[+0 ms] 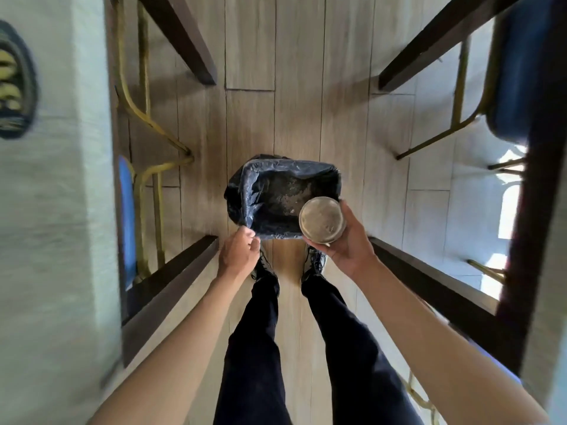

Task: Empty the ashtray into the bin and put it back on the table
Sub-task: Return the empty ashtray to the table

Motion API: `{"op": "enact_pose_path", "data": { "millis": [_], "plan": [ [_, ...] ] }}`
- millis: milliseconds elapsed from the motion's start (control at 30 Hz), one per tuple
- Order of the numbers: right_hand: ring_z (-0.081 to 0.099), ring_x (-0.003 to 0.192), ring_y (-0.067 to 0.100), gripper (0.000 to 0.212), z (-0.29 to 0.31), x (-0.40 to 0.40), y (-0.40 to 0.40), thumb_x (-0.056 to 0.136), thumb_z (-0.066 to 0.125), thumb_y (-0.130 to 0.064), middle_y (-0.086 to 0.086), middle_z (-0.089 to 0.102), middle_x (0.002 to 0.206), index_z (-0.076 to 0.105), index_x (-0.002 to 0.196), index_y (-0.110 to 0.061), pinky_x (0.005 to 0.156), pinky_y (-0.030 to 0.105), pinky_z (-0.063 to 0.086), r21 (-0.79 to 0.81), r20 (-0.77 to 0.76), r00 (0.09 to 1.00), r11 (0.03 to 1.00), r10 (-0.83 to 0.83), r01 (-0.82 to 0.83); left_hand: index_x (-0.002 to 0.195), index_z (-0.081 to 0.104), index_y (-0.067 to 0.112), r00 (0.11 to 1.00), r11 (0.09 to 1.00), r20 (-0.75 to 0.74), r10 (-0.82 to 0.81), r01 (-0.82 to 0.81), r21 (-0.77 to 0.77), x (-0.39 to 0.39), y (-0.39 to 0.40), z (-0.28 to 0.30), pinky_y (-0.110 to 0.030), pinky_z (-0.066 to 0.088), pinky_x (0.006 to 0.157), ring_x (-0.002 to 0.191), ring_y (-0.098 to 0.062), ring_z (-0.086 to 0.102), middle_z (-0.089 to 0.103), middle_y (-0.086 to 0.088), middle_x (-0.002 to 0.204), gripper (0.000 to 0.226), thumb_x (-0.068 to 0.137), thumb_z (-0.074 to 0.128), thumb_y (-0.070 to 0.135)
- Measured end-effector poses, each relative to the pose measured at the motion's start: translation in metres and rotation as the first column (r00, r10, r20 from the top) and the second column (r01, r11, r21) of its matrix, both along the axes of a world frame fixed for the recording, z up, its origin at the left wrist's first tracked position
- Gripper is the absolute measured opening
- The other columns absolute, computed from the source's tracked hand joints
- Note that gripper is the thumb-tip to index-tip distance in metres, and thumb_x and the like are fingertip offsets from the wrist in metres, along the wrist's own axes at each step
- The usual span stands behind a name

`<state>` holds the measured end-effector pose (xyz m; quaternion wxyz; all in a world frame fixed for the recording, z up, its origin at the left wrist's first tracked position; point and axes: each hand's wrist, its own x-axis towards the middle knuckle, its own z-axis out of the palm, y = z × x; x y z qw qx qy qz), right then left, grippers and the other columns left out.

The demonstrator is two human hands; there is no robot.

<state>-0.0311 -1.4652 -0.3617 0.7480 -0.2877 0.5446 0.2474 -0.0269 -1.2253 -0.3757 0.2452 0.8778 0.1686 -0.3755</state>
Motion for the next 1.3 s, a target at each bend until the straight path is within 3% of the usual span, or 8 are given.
{"op": "enact_pose_path", "data": {
  "millis": [200,333,500,633,800,1000,1100,1300],
  "plan": [
    [0.064,0.124,0.035,0.069,0.123,-0.008,-0.006,0.086,0.071,-0.064,0.013,0.065,0.136,0.067,0.133,-0.013,0.093,0.053,0.061,-0.329,-0.029,0.925,0.870,0.379,-0.367,0.095,0.066,0.013,0.996,0.981,0.046,-0.071,0.078,-0.178,-0.012,-0.028,0.128,-0.027,0.055,0.076,0.094,-0.020,0.072,0.076,-0.006,0.097,0.017,0.095,0.061,0.030],
    [0.065,0.123,0.033,0.101,0.189,-0.013,-0.007,0.061,0.075,-0.085,0.013,0.065,0.134,0.069,0.130,-0.012,0.088,0.048,0.065,-0.347,0.034,0.884,0.835,0.467,-0.427,0.120,0.055,0.016,0.998,0.930,0.034,0.055,-0.039,-0.366,-0.024,-0.044,0.209,-0.010,0.050,0.070,0.098,-0.011,0.071,0.066,0.002,0.119,0.041,0.086,0.073,0.028],
    [0.073,0.103,0.025,0.052,0.266,-0.012,-0.001,0.099,0.060,-0.058,0.011,0.075,0.111,0.077,0.116,-0.012,0.063,0.025,0.061,-0.413,0.187,0.790,0.776,0.584,-0.477,0.148,0.027,0.021,0.965,0.917,0.250,0.082,0.025,-0.399,-0.042,-0.055,0.286,-0.023,0.055,0.089,0.117,-0.010,0.058,0.041,0.000,0.145,0.097,0.073,0.086,0.032],
    [0.076,0.108,0.028,0.050,0.322,-0.020,0.014,0.095,0.061,-0.064,0.010,0.080,0.110,0.082,0.110,-0.022,0.083,0.039,0.065,-0.483,0.240,0.695,0.705,0.677,-0.520,0.151,0.023,0.019,0.871,0.946,0.490,0.038,0.127,-0.298,-0.056,-0.054,0.337,-0.023,0.042,0.105,0.134,-0.011,0.041,0.033,0.002,0.150,0.110,0.065,0.089,0.043],
    [0.078,0.095,0.020,0.042,0.372,-0.040,0.050,0.099,0.059,-0.058,0.007,0.083,0.100,0.084,0.103,-0.025,0.070,0.029,0.062,-0.553,0.295,0.577,0.629,0.761,-0.546,0.149,0.027,0.015,0.746,0.958,0.663,0.052,0.151,-0.245,-0.093,-0.025,0.383,-0.030,0.049,0.103,0.130,-0.012,0.046,0.038,0.001,0.144,0.112,0.061,0.085,0.052],
    [0.078,0.092,0.031,0.049,0.397,-0.067,0.096,0.097,0.059,-0.061,0.007,0.083,0.090,0.085,0.100,-0.020,0.075,0.040,0.062,-0.597,0.307,0.473,0.554,0.826,-0.581,0.152,0.022,0.018,0.725,0.961,0.674,0.144,0.061,-0.271,-0.143,0.016,0.409,-0.003,0.032,0.102,0.127,0.004,0.036,0.036,0.006,0.145,0.115,0.063,0.086,0.051],
    [0.078,0.102,0.032,0.046,0.421,-0.131,0.191,0.100,0.059,-0.058,0.010,0.083,0.099,0.085,0.100,-0.021,0.095,0.052,0.060,-0.621,0.343,0.316,0.466,0.884,-0.630,0.152,0.023,0.019,0.658,0.953,0.706,0.261,-0.057,-0.299,-0.223,0.097,0.429,-0.017,0.043,0.101,0.129,-0.003,0.044,0.037,0.007,0.144,0.118,0.060,0.087,0.055],
    [0.076,0.102,0.013,0.038,0.440,-0.188,0.274,0.109,0.050,-0.041,0.001,0.082,0.108,0.081,0.109,-0.020,0.098,0.037,0.059,-0.708,0.420,0.065,0.372,0.905,-0.601,0.145,0.032,0.023,0.607,0.922,0.698,0.379,-0.181,-0.342,-0.299,0.171,0.446,-0.027,0.048,0.100,0.125,-0.001,0.047,0.043,0.010,0.138,0.114,0.053,0.090,0.059]
  ]
}}
